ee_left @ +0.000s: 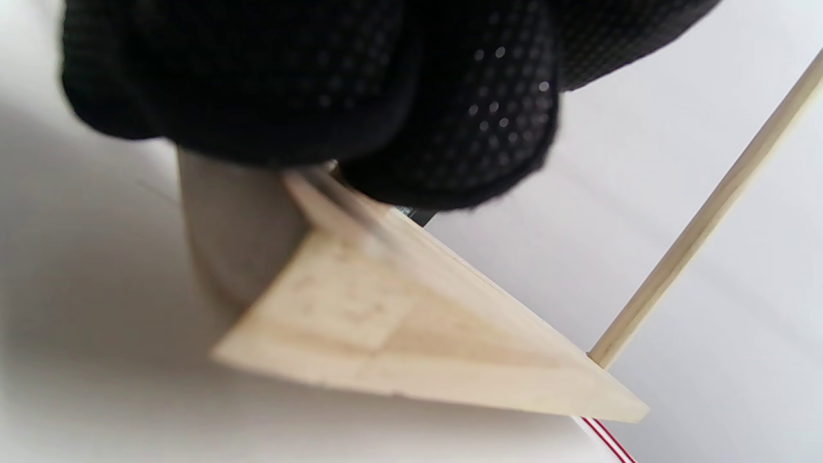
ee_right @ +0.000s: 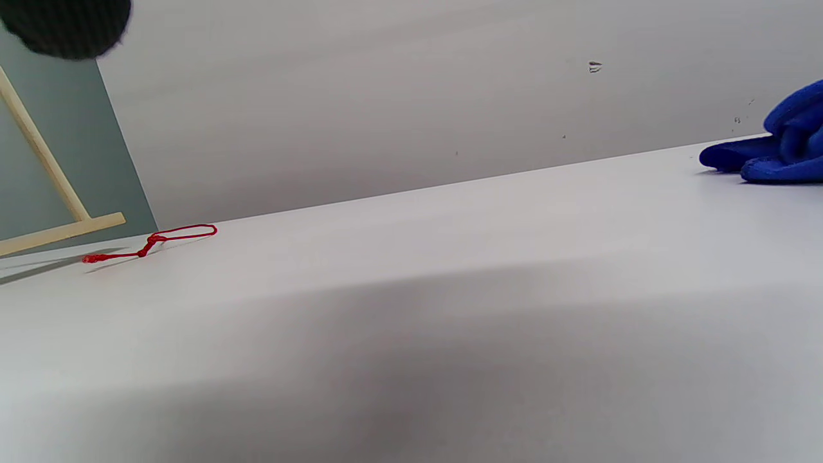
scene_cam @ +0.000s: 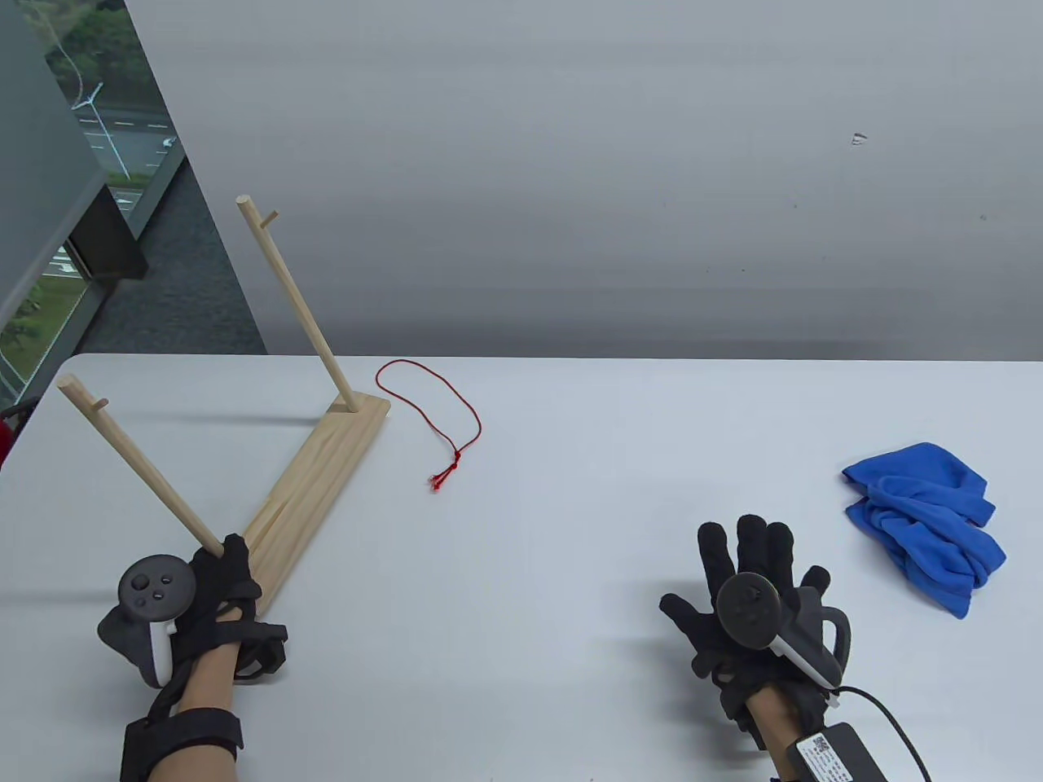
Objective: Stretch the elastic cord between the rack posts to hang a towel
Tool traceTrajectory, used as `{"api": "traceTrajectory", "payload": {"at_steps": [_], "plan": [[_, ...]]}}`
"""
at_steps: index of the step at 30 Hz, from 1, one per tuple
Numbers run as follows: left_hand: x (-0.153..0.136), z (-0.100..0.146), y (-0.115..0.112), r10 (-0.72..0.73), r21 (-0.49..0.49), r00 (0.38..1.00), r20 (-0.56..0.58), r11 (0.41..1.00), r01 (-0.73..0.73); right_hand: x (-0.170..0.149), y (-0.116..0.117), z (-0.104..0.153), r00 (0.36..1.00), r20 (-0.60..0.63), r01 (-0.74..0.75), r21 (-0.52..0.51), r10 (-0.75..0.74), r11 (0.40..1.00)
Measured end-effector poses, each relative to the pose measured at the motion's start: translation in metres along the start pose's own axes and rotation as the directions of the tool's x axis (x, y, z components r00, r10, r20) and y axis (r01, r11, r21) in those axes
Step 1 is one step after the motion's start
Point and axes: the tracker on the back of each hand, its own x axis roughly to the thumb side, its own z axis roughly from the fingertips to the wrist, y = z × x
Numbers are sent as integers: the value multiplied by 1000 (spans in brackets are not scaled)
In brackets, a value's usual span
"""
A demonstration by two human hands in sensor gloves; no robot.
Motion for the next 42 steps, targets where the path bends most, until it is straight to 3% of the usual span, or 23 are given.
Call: {"api": "traceTrajectory", "payload": {"at_steps": [15,22,32,42], "plan": [[44,9,18,40,13,981,192,999,-43,-1,-2,1,1000,6,7,-20,-7,1000],[71,15,17,72,-31,957,282,997,-66,-1,-3,2,1000,10,12,-32,-12,999],[109,22,-8,156,-152,906,394,983,-103,-2,-4,3,1000,8,20,-39,-20,999],[139,26,-49,243,-320,854,461,943,-96,-3,-5,4,1000,7,30,-48,-30,998]]}}
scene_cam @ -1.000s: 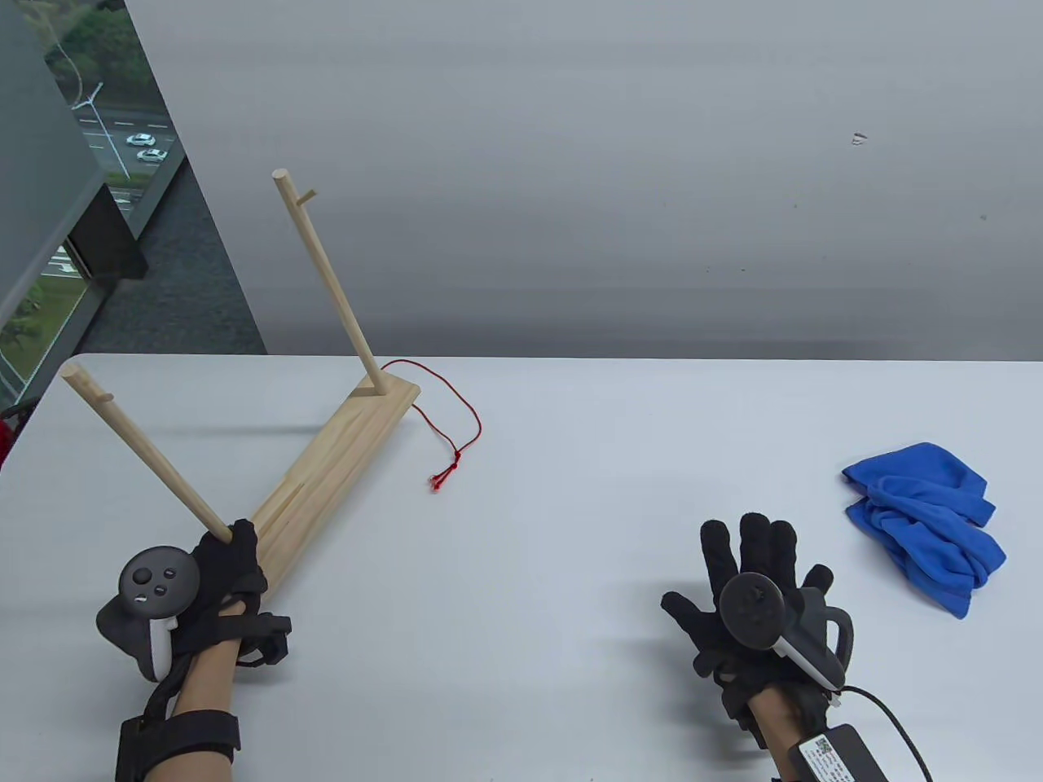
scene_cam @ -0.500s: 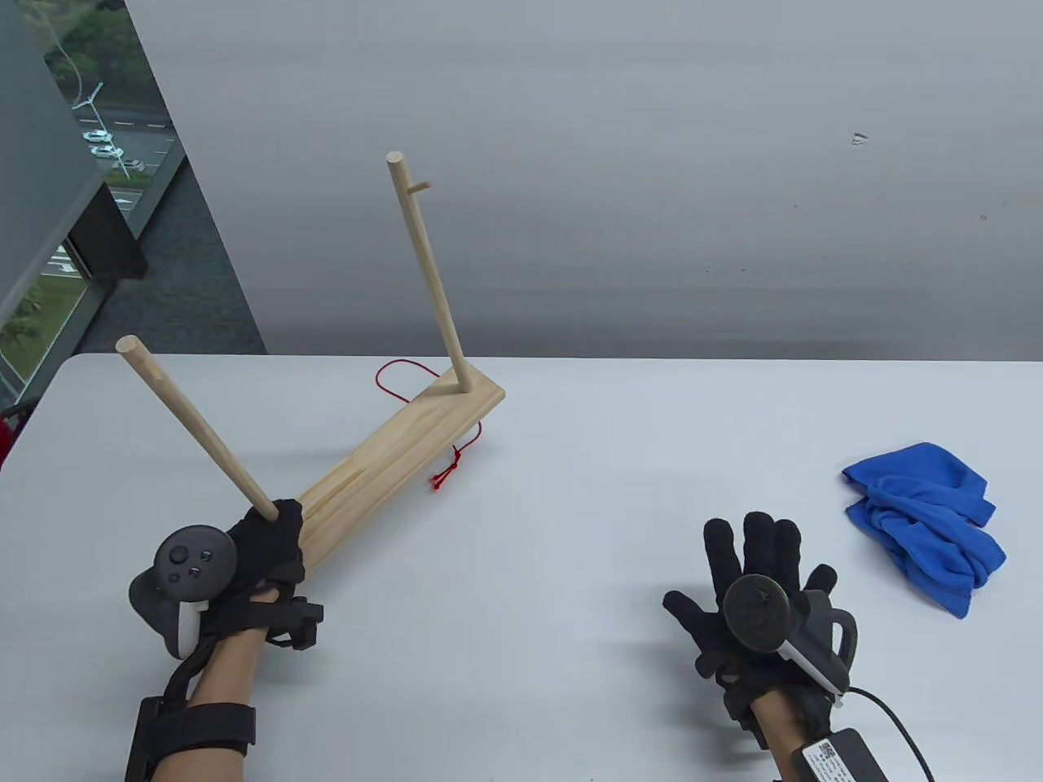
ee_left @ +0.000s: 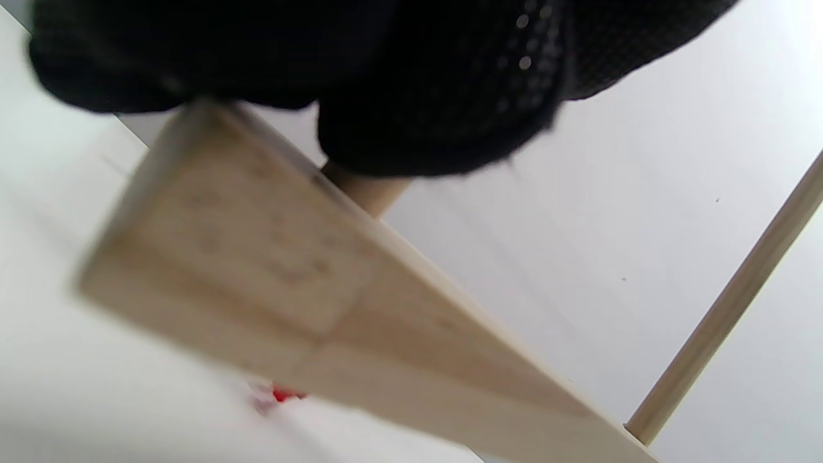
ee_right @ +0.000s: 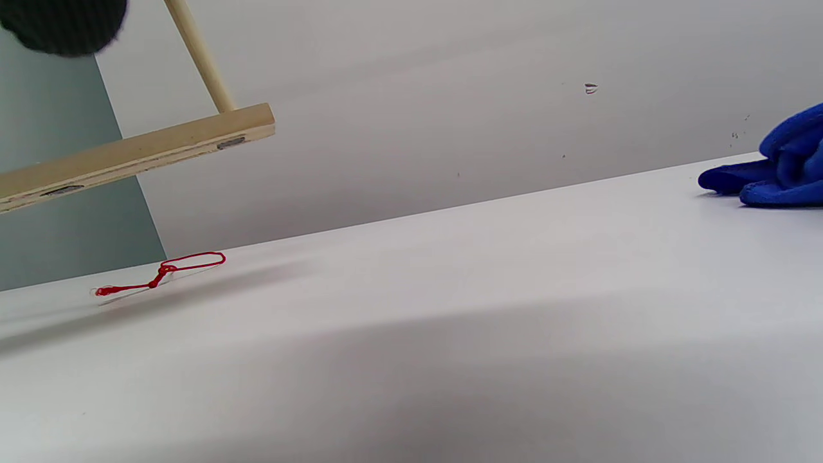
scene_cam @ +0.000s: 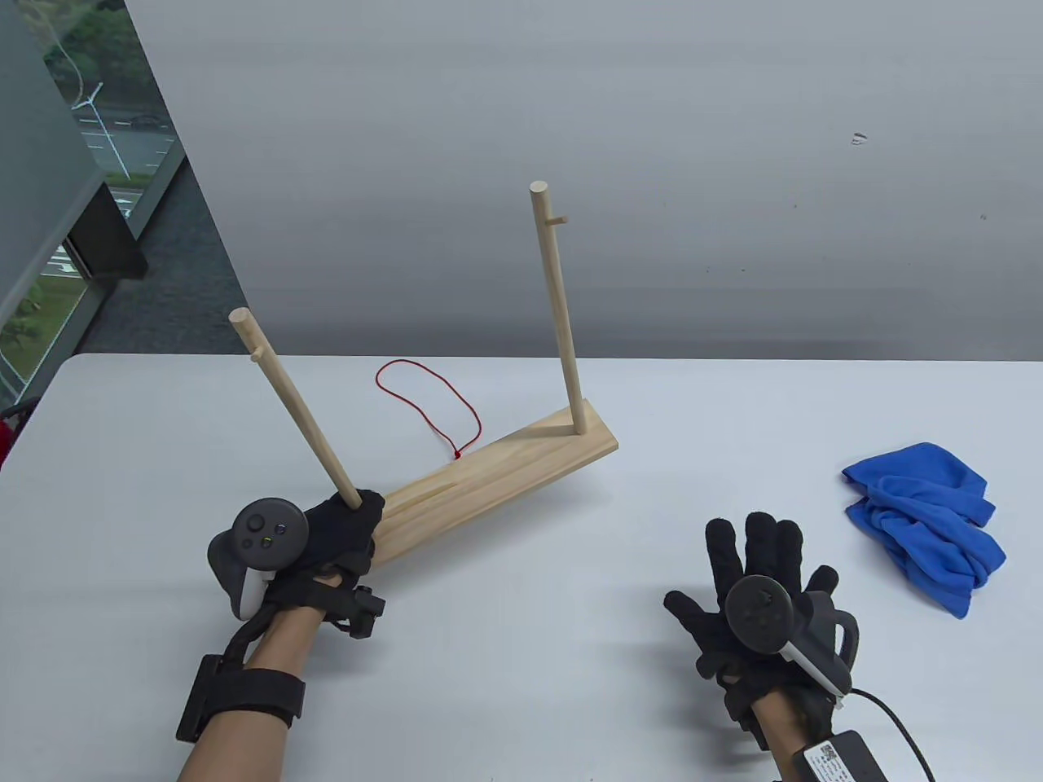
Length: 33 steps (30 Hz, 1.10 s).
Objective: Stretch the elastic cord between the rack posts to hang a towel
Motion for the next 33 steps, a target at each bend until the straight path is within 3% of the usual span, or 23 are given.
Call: {"api": "traceTrajectory", "payload": {"at_steps": [21,33], "plan": [[27,-24,-77,-4,-256,990,140,966,40,-5,-3,2,1000,-12,14,-4,-14,1000],[21,-29,-103,-2,-330,995,105,943,36,-7,-6,3,1000,-14,23,-6,-23,1000]]}}
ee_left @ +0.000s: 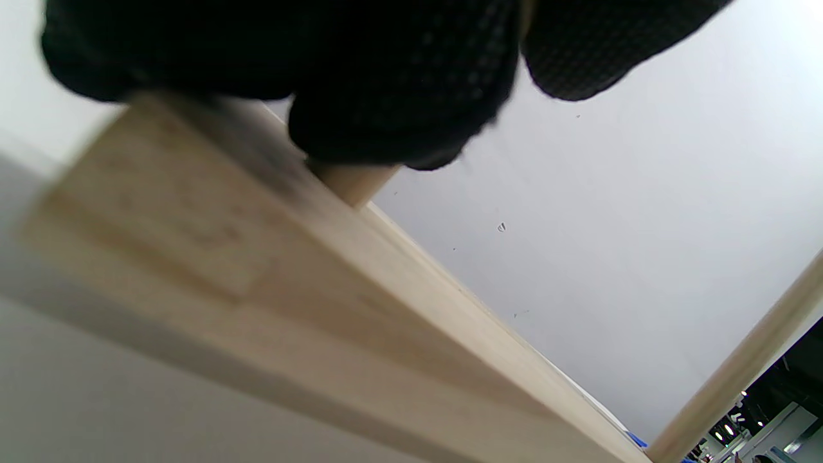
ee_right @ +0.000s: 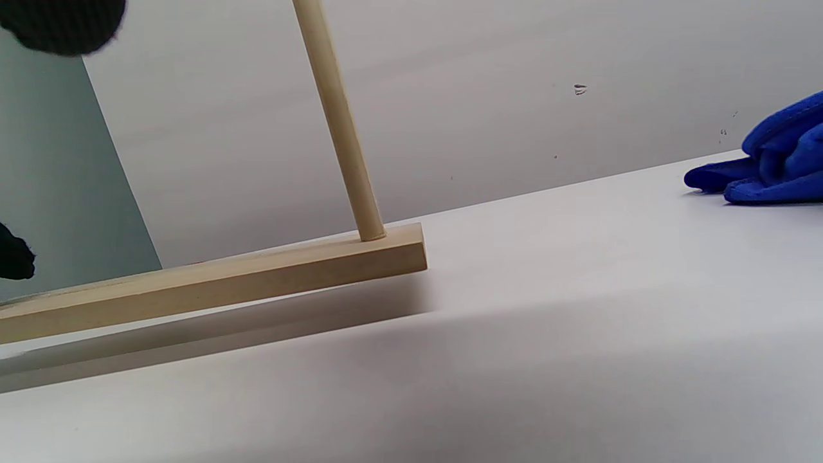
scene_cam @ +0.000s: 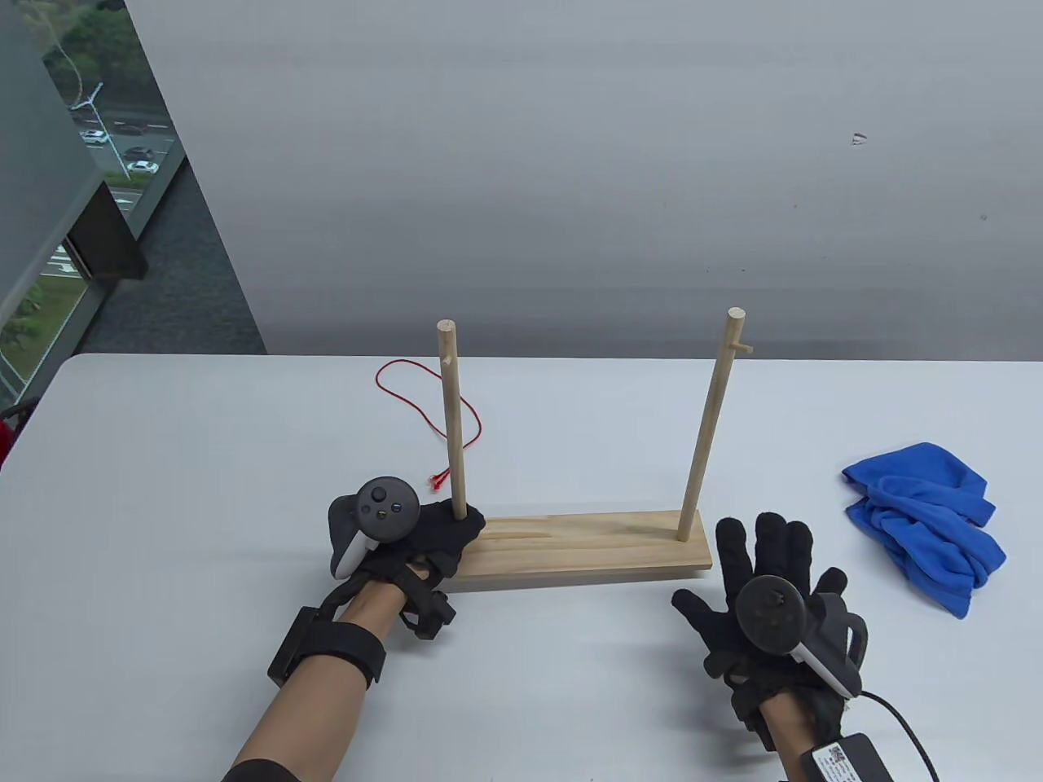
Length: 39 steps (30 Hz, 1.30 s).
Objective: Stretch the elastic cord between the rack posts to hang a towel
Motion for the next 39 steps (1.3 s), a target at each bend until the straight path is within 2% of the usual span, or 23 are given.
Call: {"api": "traceTrajectory", "payload": {"at_steps": [9,26,32,39], "plan": [[-9,-3,-4,-4,-42,1000,-6,999,3,-1,-1,0,1000,-6,3,1,-3,1000],[-17,5,-6,-36,-102,995,-98,994,26,-2,-3,0,1000,-9,5,2,-5,1000],[-19,17,4,-44,-84,994,-96,996,36,-1,-3,0,1000,-9,8,7,-8,1000],[-31,42,32,-55,-48,991,-120,998,49,1,-2,1,1000,-1,12,12,-12,1000]]}}
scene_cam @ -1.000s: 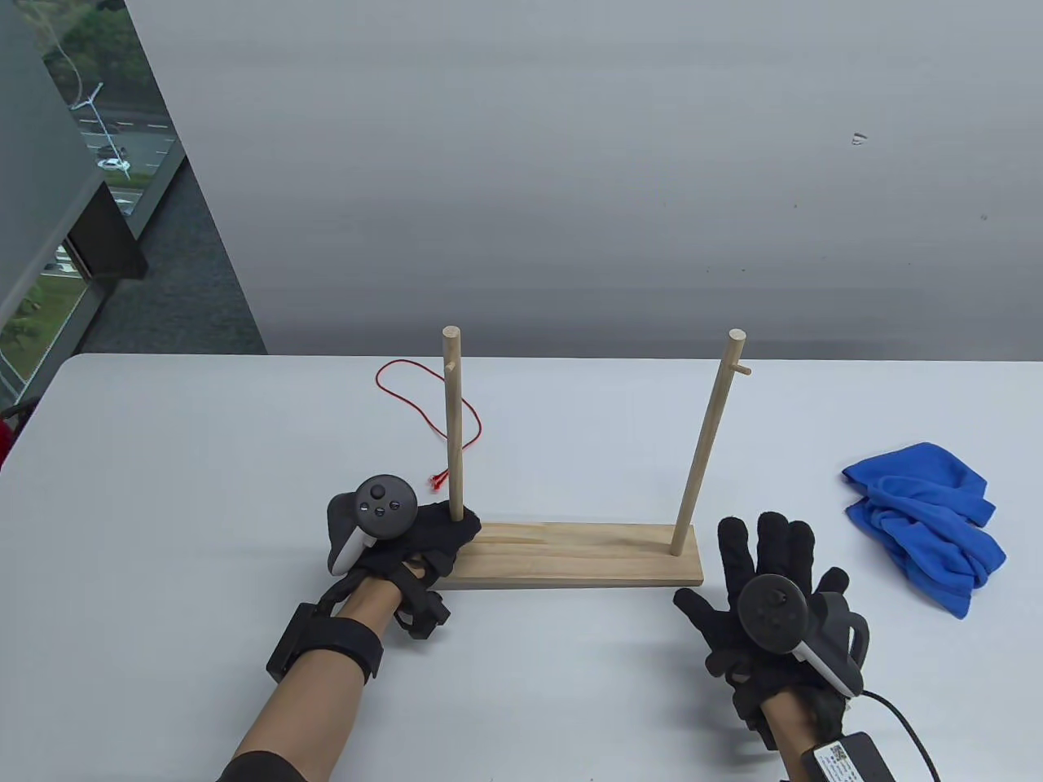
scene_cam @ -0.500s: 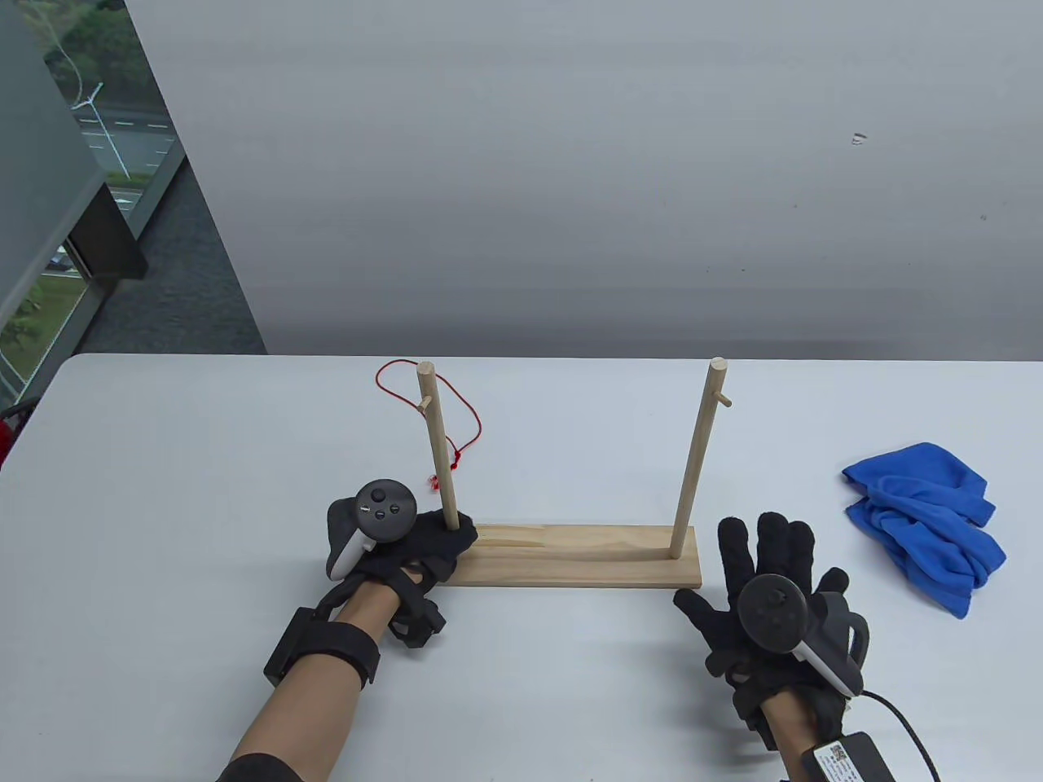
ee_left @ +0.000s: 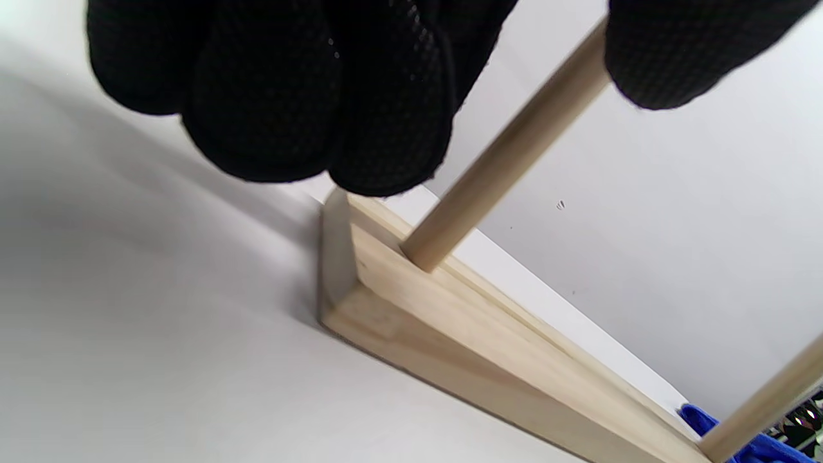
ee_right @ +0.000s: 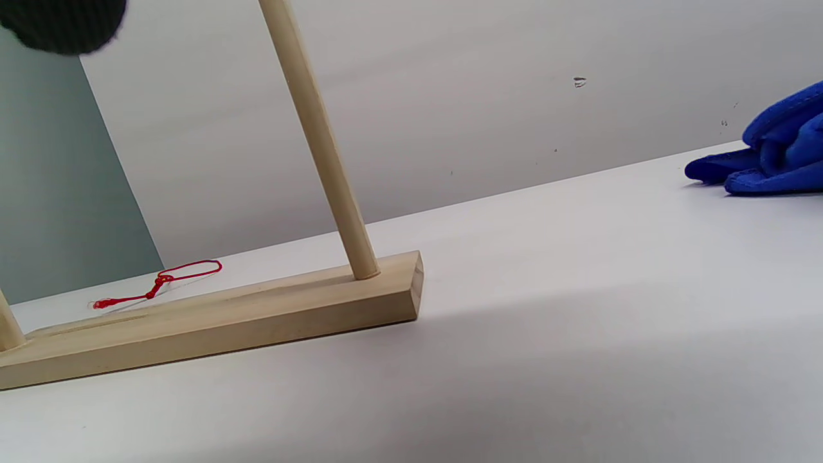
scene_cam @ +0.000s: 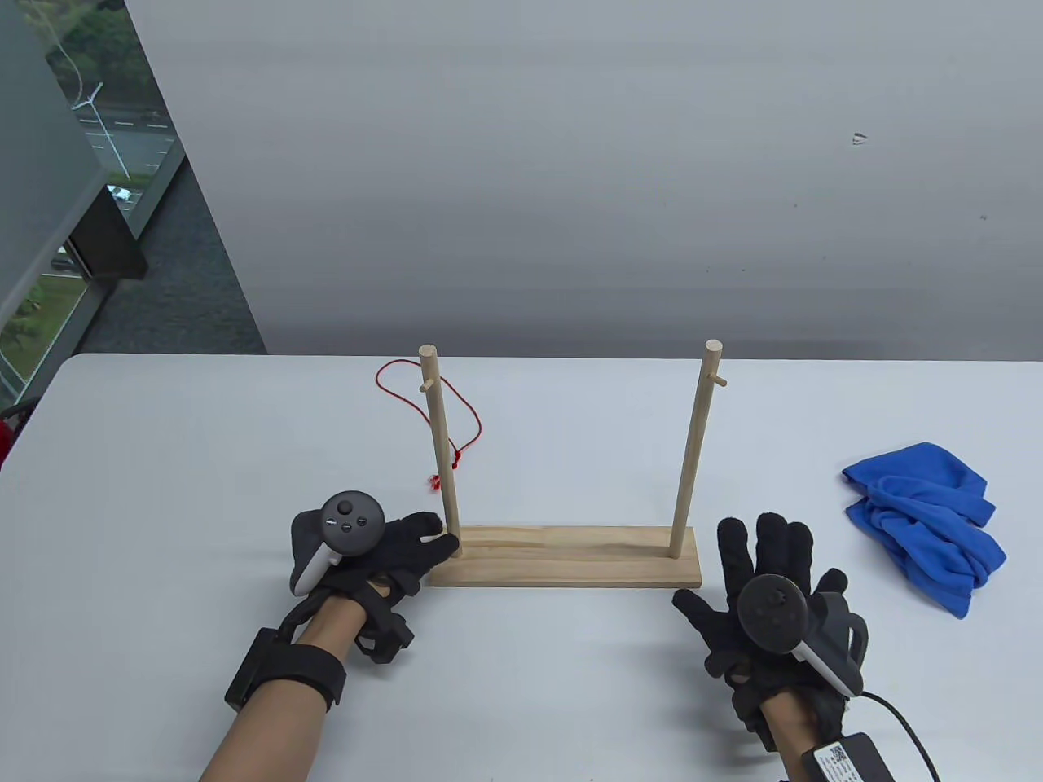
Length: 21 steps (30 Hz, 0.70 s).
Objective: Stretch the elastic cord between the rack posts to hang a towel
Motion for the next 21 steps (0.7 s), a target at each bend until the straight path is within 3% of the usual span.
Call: {"api": "traceTrajectory", "payload": {"at_steps": [5,10,21], "plan": [[-14,10,19,14,53,999,-45,999,-12,1,0,-1,1000,7,0,2,0,1000],[-15,2,30,5,63,995,-97,998,1,1,0,0,1000,6,0,3,0,1000],[4,-55,28,-131,-24,960,-248,991,129,-2,-2,0,1000,-11,8,-1,-8,1000]]}}
